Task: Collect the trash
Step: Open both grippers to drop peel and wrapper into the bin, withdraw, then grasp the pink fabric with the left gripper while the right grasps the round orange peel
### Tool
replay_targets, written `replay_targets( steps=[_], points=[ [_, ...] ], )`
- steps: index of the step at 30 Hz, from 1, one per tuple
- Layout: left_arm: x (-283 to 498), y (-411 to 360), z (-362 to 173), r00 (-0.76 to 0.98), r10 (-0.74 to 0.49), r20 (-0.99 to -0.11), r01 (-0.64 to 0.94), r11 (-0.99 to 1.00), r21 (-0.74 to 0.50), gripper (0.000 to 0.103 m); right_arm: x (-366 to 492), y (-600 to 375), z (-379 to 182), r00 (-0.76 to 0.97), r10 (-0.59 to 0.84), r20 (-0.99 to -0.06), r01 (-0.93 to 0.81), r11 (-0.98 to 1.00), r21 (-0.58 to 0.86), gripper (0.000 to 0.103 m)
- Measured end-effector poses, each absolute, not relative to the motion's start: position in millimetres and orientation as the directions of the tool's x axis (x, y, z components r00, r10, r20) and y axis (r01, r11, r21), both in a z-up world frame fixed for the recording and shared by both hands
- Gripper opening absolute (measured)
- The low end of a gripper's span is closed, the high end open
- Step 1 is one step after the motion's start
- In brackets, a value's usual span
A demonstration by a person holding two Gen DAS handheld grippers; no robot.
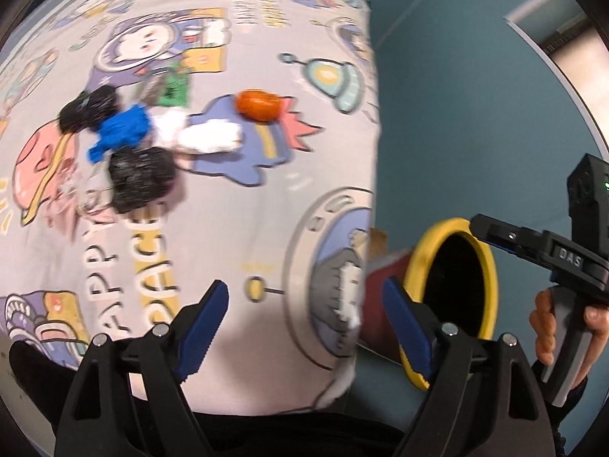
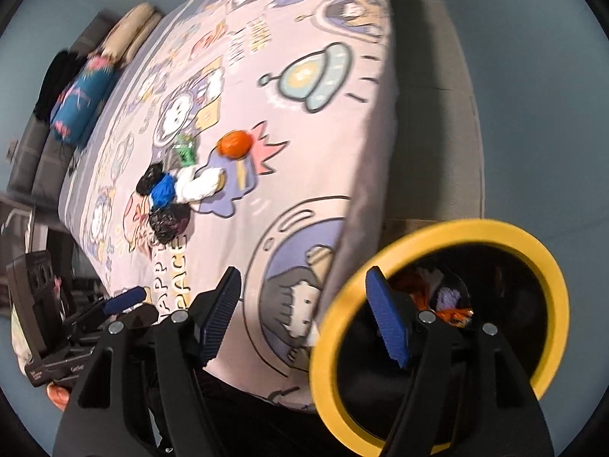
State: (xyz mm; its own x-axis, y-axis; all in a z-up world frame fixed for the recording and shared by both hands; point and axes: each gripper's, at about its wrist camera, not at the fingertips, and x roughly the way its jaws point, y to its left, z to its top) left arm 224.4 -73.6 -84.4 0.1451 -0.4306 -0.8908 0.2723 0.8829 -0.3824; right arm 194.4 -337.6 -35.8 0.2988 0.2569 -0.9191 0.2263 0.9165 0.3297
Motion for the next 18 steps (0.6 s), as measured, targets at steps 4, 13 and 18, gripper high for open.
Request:
replay_targets(
  steps=[4, 13, 18],
  points=[
    [241.1, -46.8, -97.2, 0.15, -0.407, -0.901, 0.206, 0.904, -0.374, 0.079, 219.5, -311.9, -47.0, 0.26, 0.278, -0.925, 0.174, 0.929, 0.328, 0.065],
    [277.0, 15.0, -118.0, 0.186, -0.336, -0.923, 0.066, 0.942, -0.329, 0.079, 275.6, -266.7, -73.9, 0.188, 0.315, -0.93, 0.104, 0.936, 0.337, 0.065],
    [301.1, 56.2, -129.5, 0.197, -0.295, -0.935, -0.027, 0.952, -0.306, 0.079, 313.8, -247.7, -87.7, 0.161, 0.306, -0.938, 0.086, 0.943, 0.322, 0.065]
  ],
)
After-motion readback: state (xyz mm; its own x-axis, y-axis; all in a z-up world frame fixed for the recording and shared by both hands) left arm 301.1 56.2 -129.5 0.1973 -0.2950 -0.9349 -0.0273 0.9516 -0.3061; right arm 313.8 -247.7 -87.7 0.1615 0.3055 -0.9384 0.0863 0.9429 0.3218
